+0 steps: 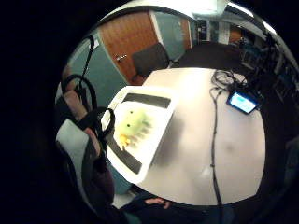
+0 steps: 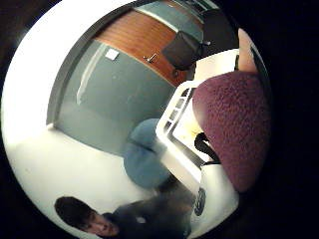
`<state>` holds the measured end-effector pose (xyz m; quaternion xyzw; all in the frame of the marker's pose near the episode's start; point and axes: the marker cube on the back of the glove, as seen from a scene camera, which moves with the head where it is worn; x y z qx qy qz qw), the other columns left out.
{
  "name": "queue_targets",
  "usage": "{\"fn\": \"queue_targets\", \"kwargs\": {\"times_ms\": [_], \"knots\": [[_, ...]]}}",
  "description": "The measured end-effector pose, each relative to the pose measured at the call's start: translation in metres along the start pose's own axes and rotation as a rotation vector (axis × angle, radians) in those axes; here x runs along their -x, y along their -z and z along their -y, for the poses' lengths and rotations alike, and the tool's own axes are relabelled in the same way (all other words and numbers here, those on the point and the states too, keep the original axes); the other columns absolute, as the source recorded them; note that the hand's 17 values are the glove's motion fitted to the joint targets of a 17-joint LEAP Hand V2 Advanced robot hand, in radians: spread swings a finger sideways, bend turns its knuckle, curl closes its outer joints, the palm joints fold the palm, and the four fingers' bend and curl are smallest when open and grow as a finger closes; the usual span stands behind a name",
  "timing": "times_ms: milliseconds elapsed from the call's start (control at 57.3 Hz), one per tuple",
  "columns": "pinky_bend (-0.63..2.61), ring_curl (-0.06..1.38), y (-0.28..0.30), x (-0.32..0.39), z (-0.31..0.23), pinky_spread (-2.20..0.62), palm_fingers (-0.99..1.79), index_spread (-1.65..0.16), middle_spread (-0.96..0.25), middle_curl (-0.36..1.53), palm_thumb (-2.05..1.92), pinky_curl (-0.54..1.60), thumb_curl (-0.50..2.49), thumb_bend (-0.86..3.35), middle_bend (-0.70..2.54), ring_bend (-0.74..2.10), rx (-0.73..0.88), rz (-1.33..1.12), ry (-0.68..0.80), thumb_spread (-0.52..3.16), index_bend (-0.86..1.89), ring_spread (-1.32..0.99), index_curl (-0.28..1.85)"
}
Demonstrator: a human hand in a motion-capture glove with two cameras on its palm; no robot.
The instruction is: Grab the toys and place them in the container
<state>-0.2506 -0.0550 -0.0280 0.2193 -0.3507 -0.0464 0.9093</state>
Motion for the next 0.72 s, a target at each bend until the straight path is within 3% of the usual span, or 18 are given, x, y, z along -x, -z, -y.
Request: {"fn": "queue_targets", "kwargs": {"times_ms": [157, 209, 227, 244, 384, 716], "knots": [[1.22, 0.58, -0.043, -0.018, 0.000, -0.40, 0.57, -0.32, -0.19, 0.62, 0.64, 0.52, 0.92, 0.14, 0.60, 1.19, 0.217, -0.070, -0.130, 0.49, 0.12, -0.33, 0.28], [1.22, 0.56, -0.047, -0.024, -0.002, -0.28, -0.06, -0.27, -0.11, 0.57, 0.49, 0.55, 0.85, 0.08, 0.37, 1.01, 0.240, -0.072, -0.134, 0.77, 0.20, -0.23, 0.33], [1.22, 0.55, -0.047, -0.026, -0.002, -0.24, -0.13, -0.26, -0.08, 0.55, 0.47, 0.55, 0.83, 0.07, 0.34, 0.94, 0.237, -0.069, -0.134, 0.82, 0.24, -0.20, 0.35], [1.18, 0.50, -0.046, -0.027, -0.002, -0.20, -0.33, -0.25, -0.06, 0.53, 0.41, 0.53, 0.80, 0.03, 0.29, 0.77, 0.229, -0.063, -0.133, 0.86, 0.27, -0.17, 0.35], [1.02, 0.31, -0.016, -0.042, -0.001, -0.05, -0.25, -0.19, 0.03, 0.44, 0.28, 0.42, 0.67, -0.03, 0.15, 0.39, 0.143, -0.074, -0.108, 1.10, 0.17, -0.04, 0.32], [0.76, 0.30, 0.084, -0.142, -0.009, 0.03, -0.01, -0.22, 0.05, 0.37, 0.20, 0.32, 0.49, 0.00, 0.17, 0.39, -0.042, 0.032, 0.030, 1.40, 0.25, 0.01, 0.39]]}}
